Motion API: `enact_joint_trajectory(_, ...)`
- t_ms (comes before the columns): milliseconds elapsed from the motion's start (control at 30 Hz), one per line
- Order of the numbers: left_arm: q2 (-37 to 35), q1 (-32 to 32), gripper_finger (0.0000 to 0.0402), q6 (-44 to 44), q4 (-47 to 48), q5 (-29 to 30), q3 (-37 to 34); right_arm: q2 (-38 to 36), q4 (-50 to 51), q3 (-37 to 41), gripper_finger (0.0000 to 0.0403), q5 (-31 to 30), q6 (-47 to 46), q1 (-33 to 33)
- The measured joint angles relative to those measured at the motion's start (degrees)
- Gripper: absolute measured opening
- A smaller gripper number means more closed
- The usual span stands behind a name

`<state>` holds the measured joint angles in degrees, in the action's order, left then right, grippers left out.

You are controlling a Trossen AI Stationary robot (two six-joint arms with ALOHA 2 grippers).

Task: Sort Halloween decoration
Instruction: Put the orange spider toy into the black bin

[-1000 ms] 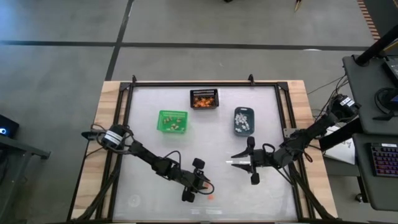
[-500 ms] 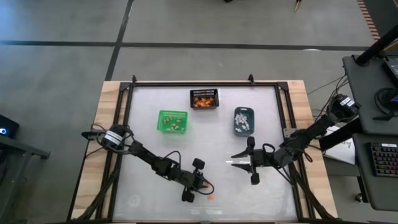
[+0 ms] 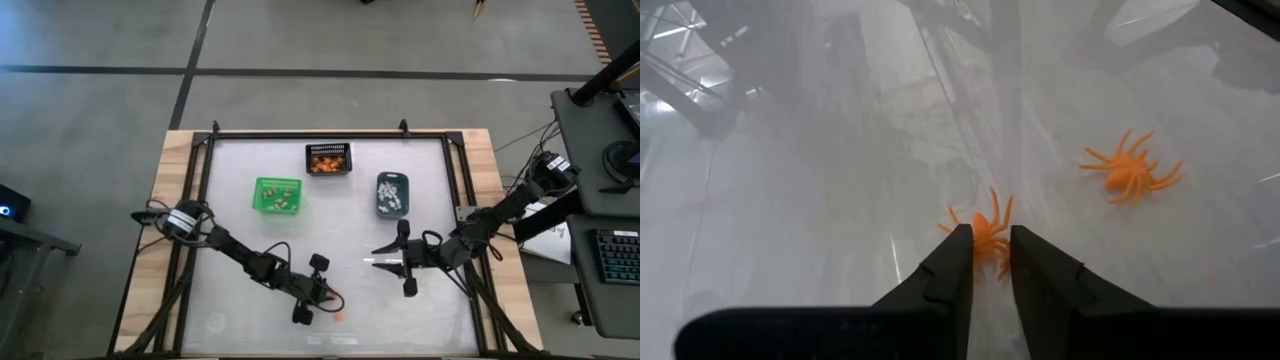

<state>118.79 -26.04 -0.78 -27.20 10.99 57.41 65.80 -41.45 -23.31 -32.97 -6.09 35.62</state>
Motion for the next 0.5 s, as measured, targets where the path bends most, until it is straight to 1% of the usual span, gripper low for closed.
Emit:
enact_joint_trajectory(233,-1.7,0.0,0.0046,-0.4,0.3,0.0,0.0,0.0,0.0,0.0,0.0137,0.0,-0.3,0.0)
enact_joint_trajectory(500,-1.7,0.0,0.0006,0.2,1.8,0.5,0.0,0.0,0.0,0.0,0.0132,0.0,-0.3,0.0)
